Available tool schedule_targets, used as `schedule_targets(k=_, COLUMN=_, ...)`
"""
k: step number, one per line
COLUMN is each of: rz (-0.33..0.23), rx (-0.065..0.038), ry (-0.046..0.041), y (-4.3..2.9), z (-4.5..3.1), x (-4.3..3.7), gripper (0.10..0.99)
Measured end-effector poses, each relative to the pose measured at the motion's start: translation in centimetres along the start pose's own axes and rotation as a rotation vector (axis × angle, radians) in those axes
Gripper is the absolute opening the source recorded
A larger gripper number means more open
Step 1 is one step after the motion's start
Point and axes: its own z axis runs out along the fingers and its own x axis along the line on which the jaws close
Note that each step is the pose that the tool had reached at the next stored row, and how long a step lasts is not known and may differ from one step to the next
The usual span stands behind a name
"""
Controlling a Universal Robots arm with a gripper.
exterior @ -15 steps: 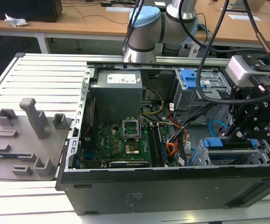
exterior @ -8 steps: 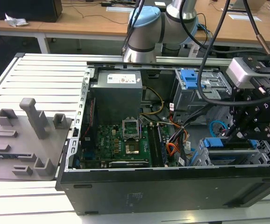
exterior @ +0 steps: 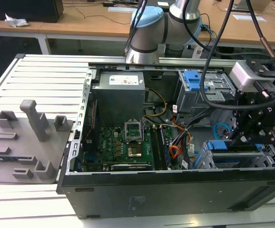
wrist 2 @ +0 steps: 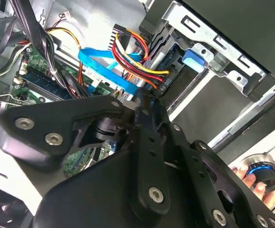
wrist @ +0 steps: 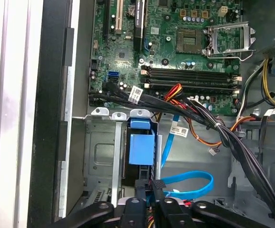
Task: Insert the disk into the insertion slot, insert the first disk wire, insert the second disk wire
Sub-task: 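Insert the second disk wire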
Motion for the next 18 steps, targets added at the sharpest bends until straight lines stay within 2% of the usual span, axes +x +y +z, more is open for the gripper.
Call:
schedule_targets(k=1, rz=0.0, rx=0.0, ry=0.0001, y=0.0, z=0.0, x=0.0, gripper=0.239)
schedule_targets(k=3, rz=0.0, rx=0.0, ry=0.0, y=0.02, z=-0.28, x=0.0, gripper=0.239)
schedule_targets(k=5, rz=0.0, rx=0.0, ry=0.0004, y=0.09, z=-1.62, x=-0.03, gripper=0.239)
schedule_targets(k=6, rz=0.0, rx=0.0, ry=0.0004, y=0.11, z=-1.91, x=-0.05, gripper=0.239)
schedule_targets(k=8, rz=0.0, rx=0.0, ry=0.0005, y=0.14, z=-2.59, x=-0.11, gripper=0.224)
schedule_targets(k=9, rz=0.0, rx=0.0, ry=0.0004, y=0.16, z=-2.9, x=-0.13, gripper=0.157)
schedule_targets(k=10, rz=0.0, rx=0.0, ry=0.0005, y=0.2, z=-3.66, x=-0.15, gripper=0.106)
schedule_targets(k=11, rz=0.0, rx=0.0, ry=0.0004, y=0.25, z=-4.03, x=-0.16, gripper=0.106)
schedule_targets(k=18, rz=0.0, rx=0.001, ry=0.0005, y=0.66, z=-4.02, x=-0.17, gripper=0.106)
